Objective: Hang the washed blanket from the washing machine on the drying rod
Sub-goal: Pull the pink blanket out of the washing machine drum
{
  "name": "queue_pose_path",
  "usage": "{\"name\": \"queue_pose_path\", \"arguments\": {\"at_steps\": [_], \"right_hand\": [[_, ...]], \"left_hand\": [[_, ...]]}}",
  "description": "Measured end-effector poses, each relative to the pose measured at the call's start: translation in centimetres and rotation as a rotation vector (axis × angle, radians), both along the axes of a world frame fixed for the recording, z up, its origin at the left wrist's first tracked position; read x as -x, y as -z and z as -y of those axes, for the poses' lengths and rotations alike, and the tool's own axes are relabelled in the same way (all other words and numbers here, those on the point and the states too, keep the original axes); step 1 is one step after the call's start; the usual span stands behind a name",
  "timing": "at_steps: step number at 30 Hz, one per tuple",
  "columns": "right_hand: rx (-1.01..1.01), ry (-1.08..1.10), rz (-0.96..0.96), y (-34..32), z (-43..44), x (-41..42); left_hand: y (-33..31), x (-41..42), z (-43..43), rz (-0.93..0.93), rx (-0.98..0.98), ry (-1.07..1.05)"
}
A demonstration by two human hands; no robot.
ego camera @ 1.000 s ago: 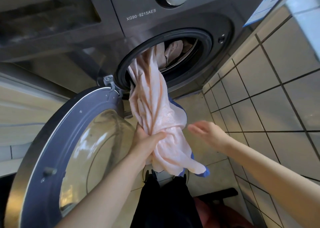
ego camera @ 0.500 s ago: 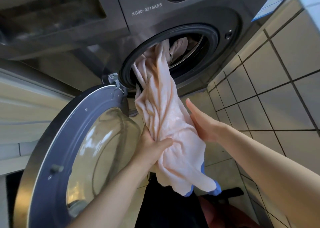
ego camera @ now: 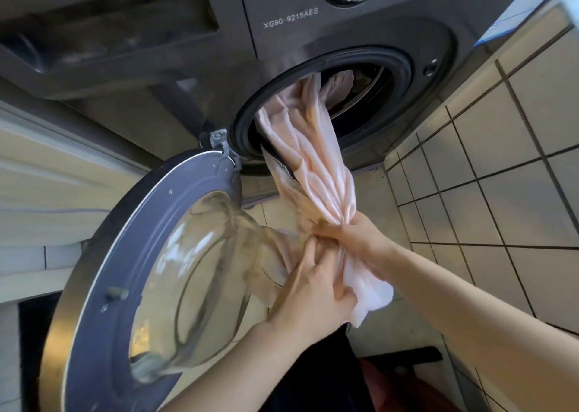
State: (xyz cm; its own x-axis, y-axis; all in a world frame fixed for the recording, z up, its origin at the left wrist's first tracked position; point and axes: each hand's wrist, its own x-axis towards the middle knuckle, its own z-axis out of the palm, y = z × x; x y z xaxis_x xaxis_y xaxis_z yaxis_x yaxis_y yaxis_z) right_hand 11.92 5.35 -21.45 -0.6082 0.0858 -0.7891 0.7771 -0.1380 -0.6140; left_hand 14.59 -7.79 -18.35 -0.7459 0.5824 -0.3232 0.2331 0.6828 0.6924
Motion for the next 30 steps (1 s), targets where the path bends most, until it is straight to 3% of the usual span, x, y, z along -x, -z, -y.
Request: {"name": "queue_pose_path", "arguments": {"at_steps": [3,7,10,14,17,20,25,30], "right_hand": [[0.021,0.101,-0.007,0.5,-0.6,-0.3],[0.138,0.106,-0.063,-0.2,-1.5,-0.8],[0.159,0.045,-0.123,-1.2,-2.1,-0.7],[0.152,-0.091,-0.189,-2.2,-2.2,-0.6],[0.122,-0.172,-0.222,-3.1,-2.1,-0.8],[-0.086,-0.261,-0.319,-4.0,-1.6,-1.5],[-0.810,-0.618,-0.530,-3.8,0.1,-3.6],[-0.930,-0.888,-0.688,-2.2,-0.4,-4.2]], "left_hand": [[0.3,-0.4,0.9,0.141,-0.148,-0.117],[1.7,1.0,1.4,0.318,-0.089,-0.559],[3.5,3.3,1.4,0.559,-0.130,-0.878],[3.7,5.5,1.0,0.601,-0.134,-0.856],[2.8,6.7,0.1,0.913,-0.291,-0.925],[2.2,7.0,-0.8,1.070,-0.471,-1.010],[1.4,7.2,-1.1,1.114,-0.587,-0.895],[1.5,7.0,-1.4,0.973,-0.393,-0.887]]}}
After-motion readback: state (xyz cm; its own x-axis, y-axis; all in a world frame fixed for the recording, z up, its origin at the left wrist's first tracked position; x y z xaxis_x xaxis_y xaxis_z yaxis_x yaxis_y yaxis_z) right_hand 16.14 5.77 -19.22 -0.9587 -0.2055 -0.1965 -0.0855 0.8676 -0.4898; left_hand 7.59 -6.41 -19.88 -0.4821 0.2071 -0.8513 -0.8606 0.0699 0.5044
